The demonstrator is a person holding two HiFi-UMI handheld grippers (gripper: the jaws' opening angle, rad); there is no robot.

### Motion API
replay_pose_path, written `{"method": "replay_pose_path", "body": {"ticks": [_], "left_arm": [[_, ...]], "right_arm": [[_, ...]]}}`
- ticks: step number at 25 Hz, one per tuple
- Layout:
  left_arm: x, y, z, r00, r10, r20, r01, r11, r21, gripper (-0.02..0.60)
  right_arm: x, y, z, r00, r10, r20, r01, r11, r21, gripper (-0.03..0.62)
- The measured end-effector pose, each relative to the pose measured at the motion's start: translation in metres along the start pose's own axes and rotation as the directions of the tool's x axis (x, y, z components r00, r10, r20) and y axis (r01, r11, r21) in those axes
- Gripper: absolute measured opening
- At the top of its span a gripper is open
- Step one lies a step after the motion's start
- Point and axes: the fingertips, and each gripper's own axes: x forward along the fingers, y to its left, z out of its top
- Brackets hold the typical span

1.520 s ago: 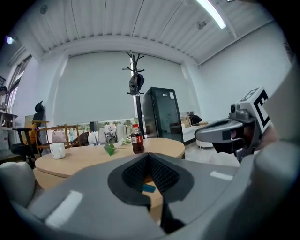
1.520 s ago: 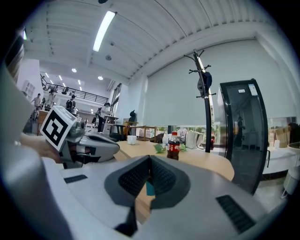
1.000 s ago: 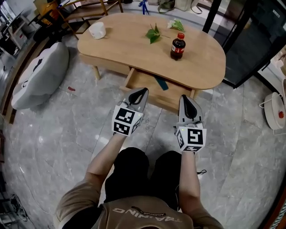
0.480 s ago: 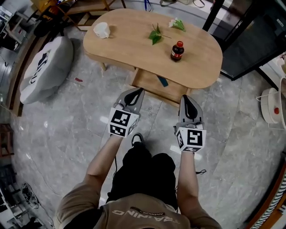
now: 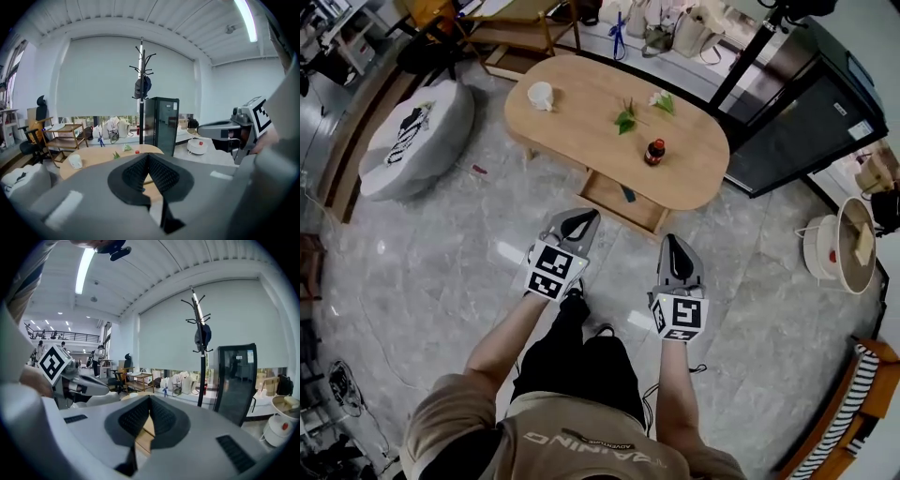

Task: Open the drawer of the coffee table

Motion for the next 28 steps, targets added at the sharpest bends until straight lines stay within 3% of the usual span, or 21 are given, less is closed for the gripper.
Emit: {"method": "replay_pose_path", "body": {"ticks": [7, 12, 18, 28], "left_arm": [[-0.073, -0.010, 0.098, 0.999, 0.032, 0.030, -0.031, 0.999, -0.031, 0.006], [-0.113, -0.009, 0.135, 0.998, 0.052, 0.039, -0.050, 0.998, -0.034, 0.006], [-0.132, 0.006, 0.171, 0.994, 0.055, 0.099, -0.054, 0.998, -0.015, 0.007], [-0.120, 0.019, 0.220, 0.983, -0.042, 0.176, 0.037, 0.999, 0.030, 0.006]], "right_arm": [[-0.044, 0.026, 0.104, 0.999, 0.035, -0.008, -0.036, 0.999, -0.010, 0.005], [-0.064, 0.033, 0.164, 0.999, 0.034, 0.021, -0.034, 0.999, -0.016, 0.004], [-0.066, 0.029, 0.192, 1.000, 0.019, 0.025, -0.017, 0.996, -0.087, 0.005], [-0.039, 0.027, 0.242, 0.996, -0.034, 0.082, 0.043, 0.994, -0.103, 0.005]]}}
